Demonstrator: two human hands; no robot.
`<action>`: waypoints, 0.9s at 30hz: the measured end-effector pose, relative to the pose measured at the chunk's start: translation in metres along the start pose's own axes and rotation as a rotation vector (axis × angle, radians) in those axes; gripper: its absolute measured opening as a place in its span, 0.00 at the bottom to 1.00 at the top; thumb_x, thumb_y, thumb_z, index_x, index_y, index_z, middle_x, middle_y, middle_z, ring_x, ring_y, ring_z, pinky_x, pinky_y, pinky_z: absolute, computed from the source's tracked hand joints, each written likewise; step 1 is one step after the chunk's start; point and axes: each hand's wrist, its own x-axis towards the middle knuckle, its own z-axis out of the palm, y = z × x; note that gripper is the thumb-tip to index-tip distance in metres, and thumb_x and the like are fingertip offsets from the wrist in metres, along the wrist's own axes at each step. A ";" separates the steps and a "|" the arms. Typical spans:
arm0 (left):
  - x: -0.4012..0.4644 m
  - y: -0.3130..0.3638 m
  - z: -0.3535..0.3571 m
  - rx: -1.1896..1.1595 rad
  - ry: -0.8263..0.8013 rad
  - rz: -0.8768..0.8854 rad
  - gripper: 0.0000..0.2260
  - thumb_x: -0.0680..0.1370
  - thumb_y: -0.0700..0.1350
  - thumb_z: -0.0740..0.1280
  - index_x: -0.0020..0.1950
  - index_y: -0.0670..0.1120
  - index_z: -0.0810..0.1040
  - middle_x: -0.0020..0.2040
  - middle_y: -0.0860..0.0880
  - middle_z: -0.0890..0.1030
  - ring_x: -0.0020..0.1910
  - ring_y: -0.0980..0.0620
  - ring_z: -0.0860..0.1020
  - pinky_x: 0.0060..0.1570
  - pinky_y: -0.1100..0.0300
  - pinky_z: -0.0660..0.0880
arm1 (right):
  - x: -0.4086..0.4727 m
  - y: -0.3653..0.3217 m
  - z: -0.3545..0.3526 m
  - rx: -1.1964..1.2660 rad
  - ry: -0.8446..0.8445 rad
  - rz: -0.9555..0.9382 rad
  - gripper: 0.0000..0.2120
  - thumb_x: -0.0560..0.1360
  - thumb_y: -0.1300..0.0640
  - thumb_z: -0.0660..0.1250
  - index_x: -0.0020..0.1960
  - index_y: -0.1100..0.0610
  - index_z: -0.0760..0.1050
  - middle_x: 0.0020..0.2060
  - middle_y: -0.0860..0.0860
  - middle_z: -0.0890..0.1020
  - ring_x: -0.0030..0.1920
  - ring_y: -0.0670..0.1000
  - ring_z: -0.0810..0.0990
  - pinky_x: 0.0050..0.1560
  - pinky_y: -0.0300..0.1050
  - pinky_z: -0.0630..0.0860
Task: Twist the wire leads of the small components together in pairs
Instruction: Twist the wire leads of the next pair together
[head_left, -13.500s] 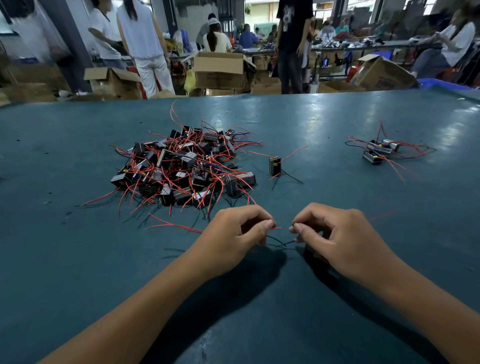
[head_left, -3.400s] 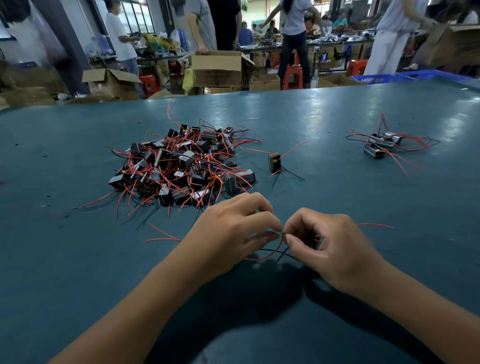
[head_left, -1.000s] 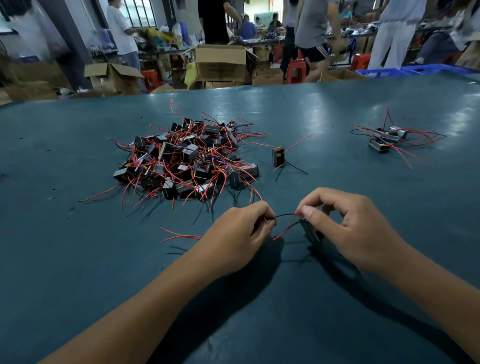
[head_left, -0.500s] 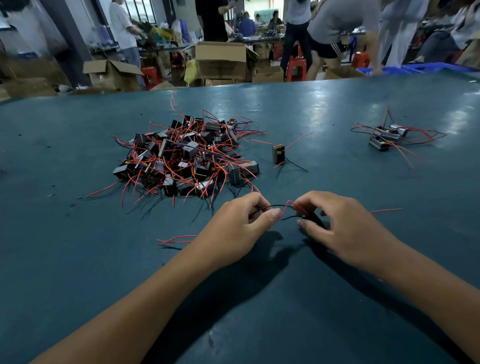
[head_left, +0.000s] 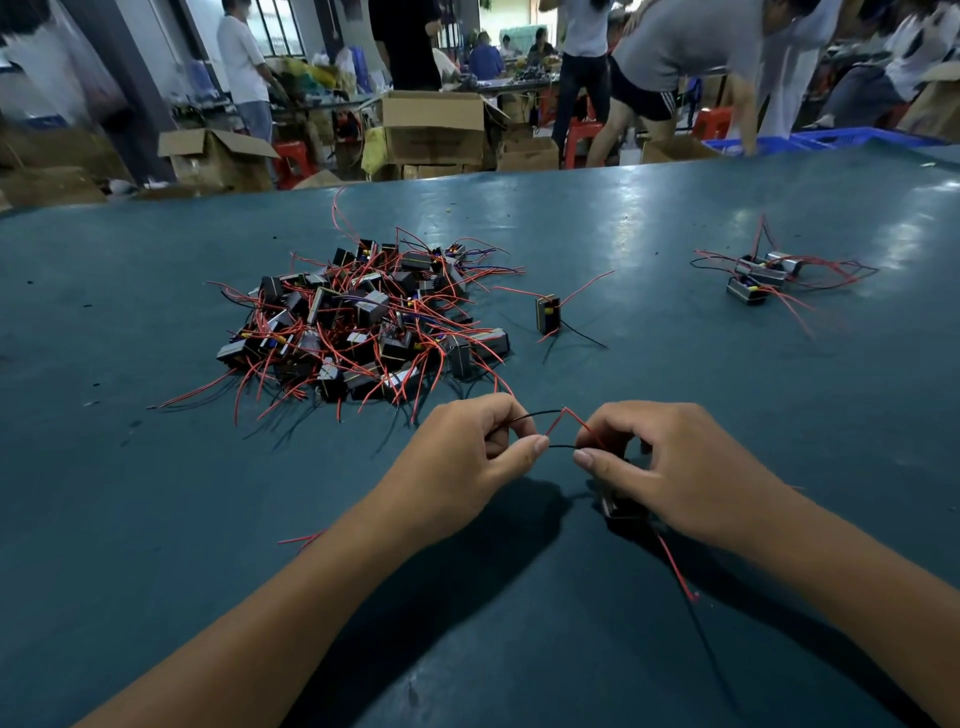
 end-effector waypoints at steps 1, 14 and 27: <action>-0.001 0.000 0.000 0.000 -0.002 0.002 0.06 0.79 0.46 0.70 0.42 0.50 0.76 0.27 0.56 0.62 0.27 0.56 0.59 0.29 0.62 0.59 | 0.000 0.001 0.000 0.028 -0.014 0.017 0.03 0.76 0.51 0.70 0.44 0.49 0.80 0.36 0.42 0.82 0.40 0.40 0.79 0.40 0.27 0.68; -0.001 -0.002 0.004 -0.084 -0.113 0.035 0.03 0.77 0.51 0.68 0.46 0.53 0.75 0.32 0.42 0.66 0.31 0.43 0.62 0.32 0.56 0.60 | 0.007 0.012 -0.011 0.293 -0.210 0.087 0.08 0.75 0.45 0.67 0.46 0.48 0.81 0.39 0.47 0.85 0.39 0.46 0.82 0.42 0.39 0.77; -0.003 0.006 0.000 -0.118 -0.153 0.078 0.05 0.79 0.52 0.67 0.47 0.51 0.75 0.34 0.37 0.70 0.31 0.40 0.65 0.31 0.49 0.63 | 0.006 0.011 -0.015 0.102 -0.150 0.093 0.05 0.74 0.54 0.71 0.39 0.48 0.78 0.33 0.44 0.83 0.32 0.42 0.78 0.35 0.34 0.72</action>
